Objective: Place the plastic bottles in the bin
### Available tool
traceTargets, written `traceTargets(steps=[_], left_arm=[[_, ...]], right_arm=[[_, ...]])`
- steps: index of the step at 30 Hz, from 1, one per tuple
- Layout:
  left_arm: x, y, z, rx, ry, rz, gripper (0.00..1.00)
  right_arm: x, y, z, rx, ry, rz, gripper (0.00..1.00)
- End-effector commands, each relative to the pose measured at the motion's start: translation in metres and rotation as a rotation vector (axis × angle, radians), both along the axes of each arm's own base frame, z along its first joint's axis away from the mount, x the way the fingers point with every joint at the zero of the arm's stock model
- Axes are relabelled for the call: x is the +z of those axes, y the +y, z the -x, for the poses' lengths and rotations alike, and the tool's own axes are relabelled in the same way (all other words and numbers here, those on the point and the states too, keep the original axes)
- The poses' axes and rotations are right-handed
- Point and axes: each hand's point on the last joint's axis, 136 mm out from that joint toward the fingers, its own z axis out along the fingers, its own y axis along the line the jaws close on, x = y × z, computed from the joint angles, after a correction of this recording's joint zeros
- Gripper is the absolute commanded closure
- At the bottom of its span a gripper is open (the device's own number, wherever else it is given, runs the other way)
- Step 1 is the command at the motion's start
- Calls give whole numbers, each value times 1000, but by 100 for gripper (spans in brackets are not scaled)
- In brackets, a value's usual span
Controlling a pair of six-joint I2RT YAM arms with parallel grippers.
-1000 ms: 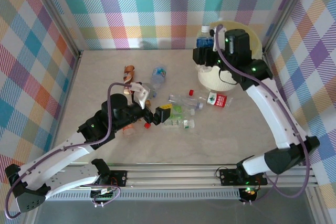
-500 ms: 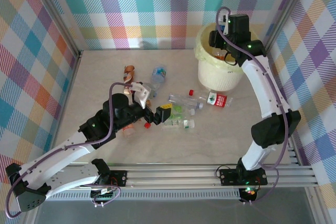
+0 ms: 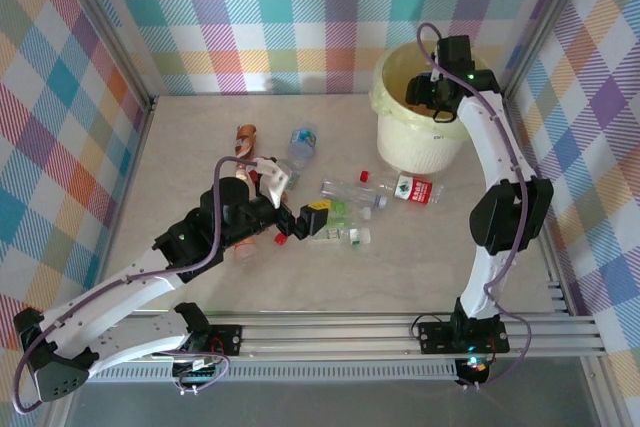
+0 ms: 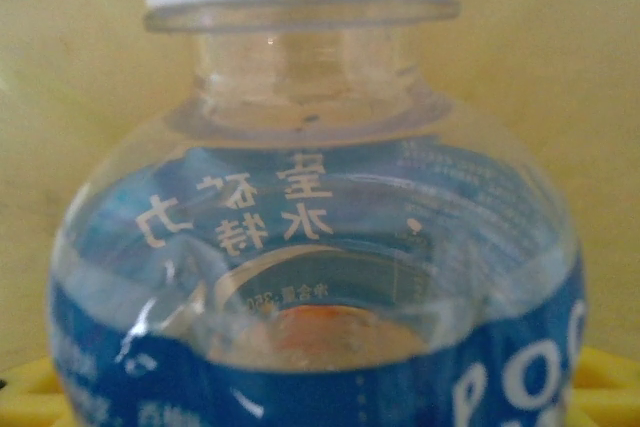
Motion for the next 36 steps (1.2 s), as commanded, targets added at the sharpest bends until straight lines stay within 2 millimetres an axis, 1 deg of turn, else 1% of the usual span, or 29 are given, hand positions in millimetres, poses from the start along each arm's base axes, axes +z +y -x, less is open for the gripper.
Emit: traceTargets(steps=[1,6,9,12,15,19,25,30,33,36], left_arm=[[7,1,-1,-10,-22,-2,0],[5,0,-1,-11,-13,-9,0],[2,-3,-1,-23,8,-20,0],[-1,-7,-1,-34,26,-32,0],[-2,-8,0,-42,25,-30,0],[-2,-7,1,-43,19,-32,0],[-3,-8,2,-52,18,-28,0],[-3,-9,2,-56,19,-31,0],[-5,-9,2,-58,18,-37,0],[-4,-9,2,-58,14,-39,0]], right_arm=[[-3,9,5,31,38,-52,33],[-13,12,10,46,81,-62,31],[-12,13,13,51,87,-67,27],[-6,15,14,56,81,-76,23],[7,16,16,61,61,-84,18],[26,16,19,67,29,-91,15],[61,14,27,76,-40,-89,15],[95,12,42,97,-120,-81,14],[115,16,56,137,-173,-89,15],[133,23,77,189,-225,-97,15]])
